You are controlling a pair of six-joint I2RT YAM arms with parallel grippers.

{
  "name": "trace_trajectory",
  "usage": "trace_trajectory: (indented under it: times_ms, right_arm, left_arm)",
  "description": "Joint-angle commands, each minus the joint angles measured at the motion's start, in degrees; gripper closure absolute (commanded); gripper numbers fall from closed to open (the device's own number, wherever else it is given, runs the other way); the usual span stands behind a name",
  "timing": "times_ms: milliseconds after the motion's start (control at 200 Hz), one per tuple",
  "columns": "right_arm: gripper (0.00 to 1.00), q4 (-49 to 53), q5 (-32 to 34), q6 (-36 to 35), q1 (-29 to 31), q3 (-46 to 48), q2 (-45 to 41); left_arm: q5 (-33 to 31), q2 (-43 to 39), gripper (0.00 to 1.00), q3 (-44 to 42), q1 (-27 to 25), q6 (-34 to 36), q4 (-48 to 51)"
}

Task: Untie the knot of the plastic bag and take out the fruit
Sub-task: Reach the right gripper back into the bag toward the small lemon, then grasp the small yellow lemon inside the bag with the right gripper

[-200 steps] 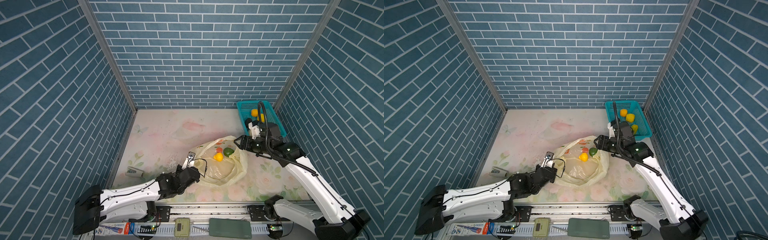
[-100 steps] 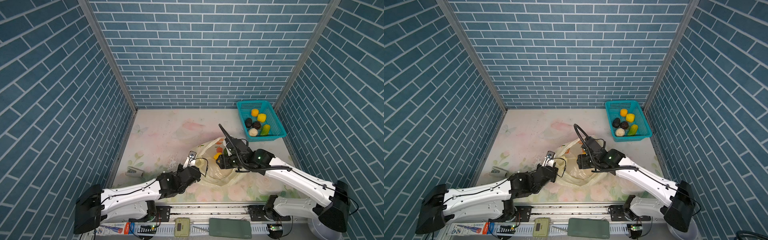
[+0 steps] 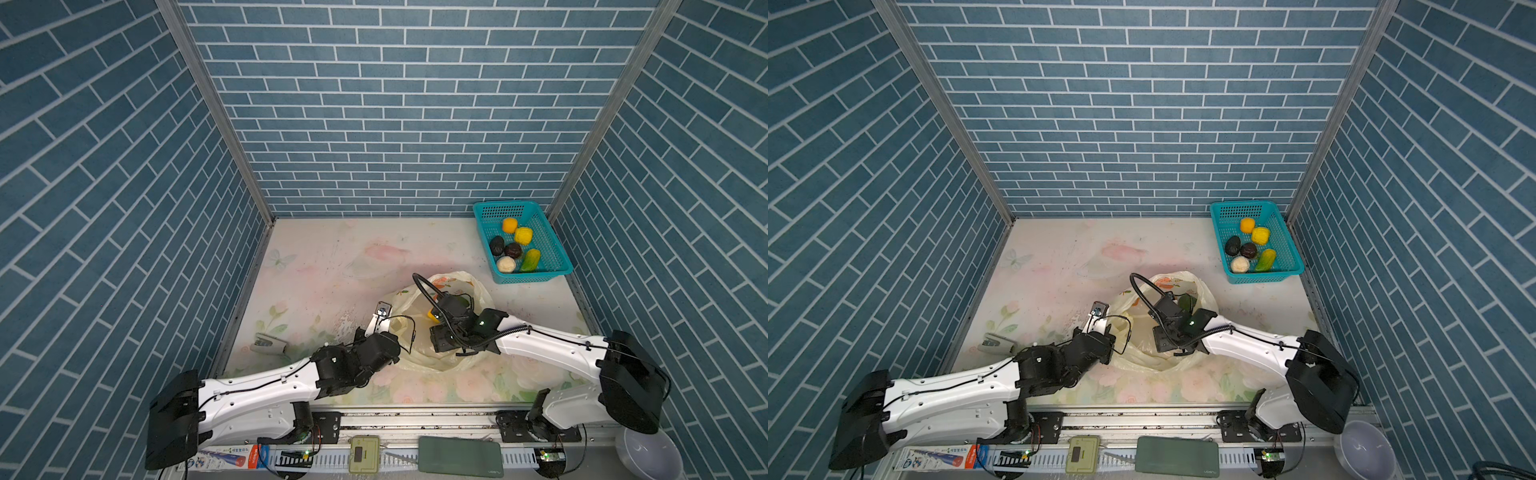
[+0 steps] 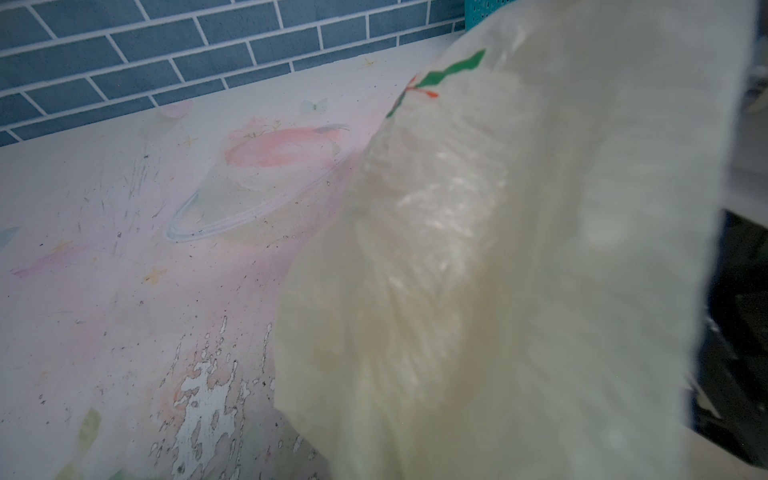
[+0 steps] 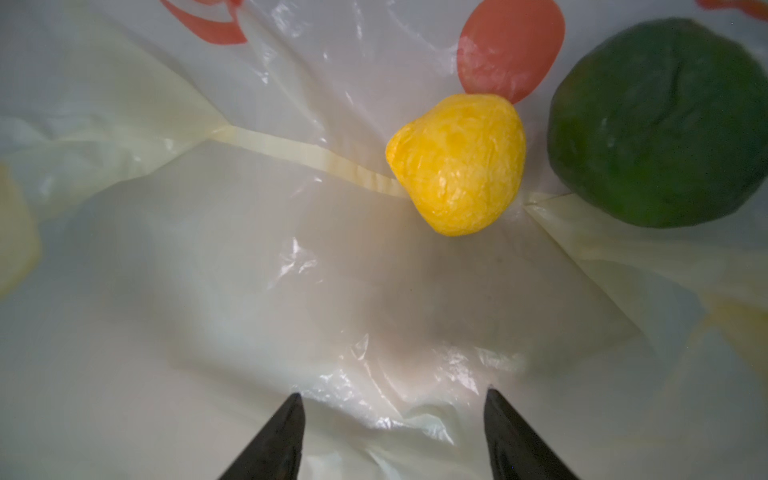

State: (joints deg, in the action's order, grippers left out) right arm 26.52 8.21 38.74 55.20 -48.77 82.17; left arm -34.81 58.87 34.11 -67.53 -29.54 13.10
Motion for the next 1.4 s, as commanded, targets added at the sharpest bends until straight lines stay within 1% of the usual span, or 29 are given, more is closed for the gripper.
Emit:
trace_trajectory:
  times_ms: [0, 185, 405, 560, 655, 765, 915, 1100, 1140, 1165, 1205, 1280, 1395]
  right_arm:
    - [0.31, -3.7, 2.4, 2.6, -1.9, -1.3, 1.9]
    - [0.25, -5.2, 5.5, 3.0, -3.9, -5.2, 5.2]
    - [0.24, -11.5, 3.3, 2.6, -6.9, -5.9, 8.7]
    - [0.24, -16.7, 3.2, 2.6, -7.5, -5.4, 11.5]
    - [0.24, -21.6, 2.7, 2.5, -7.8, -4.8, 13.4]
    - [0.29, -23.8, 2.7, 2.4, -8.0, -5.3, 16.0]
    - [0.38, -23.4, 2.8, 2.6, -7.9, -6.1, 18.0]
    - [0.49, -22.7, 2.4, 2.3, -7.9, -5.4, 16.3]
    - [0.53, -22.4, 2.4, 2.3, -7.8, -5.2, 15.5]
    - [0.57, -22.2, 2.4, 2.3, -7.8, -5.0, 15.0]
    - [0.61, -22.0, 2.1, 2.3, -7.7, -4.6, 14.0]
    - [0.63, -21.4, 1.6, 2.3, -7.5, -4.2, 12.2]
    - [0.63, -19.6, 0.6, 2.4, -6.2, -3.9, 9.4]
  left_arm:
    - [0.3, 0.6, 1.0, 2.6, -0.1, 0.7, 0.9]
    - [1.6, 1.2, 1.0, 3.2, -0.2, 0.6, 1.1]
    - [2.9, 1.6, 1.0, 3.3, -0.4, 0.6, 0.9]
    - [4.1, 2.0, 1.0, 3.3, -0.6, 0.6, 0.7]
    - [4.9, 2.4, 1.0, 3.2, -0.7, 0.7, 0.4]
    - [5.3, 2.5, 1.0, 3.3, -1.0, 1.1, 0.6]
    - [5.4, 2.6, 1.0, 3.0, -1.0, 1.2, 0.8]
    - [4.8, 2.5, 1.0, 2.3, -1.1, 1.1, 0.6]
    - [4.7, 2.6, 1.0, 2.1, -1.1, 1.1, 0.6]
    - [4.6, 2.6, 1.0, 2.0, -1.0, 1.1, 0.3]
    - [4.6, 2.6, 1.0, 1.9, -1.1, 1.1, 0.2]
    - [4.4, 2.9, 1.0, 1.5, -1.1, 1.1, 0.1]
    - [3.7, 2.9, 1.0, 1.3, -1.0, 1.1, 0.3]
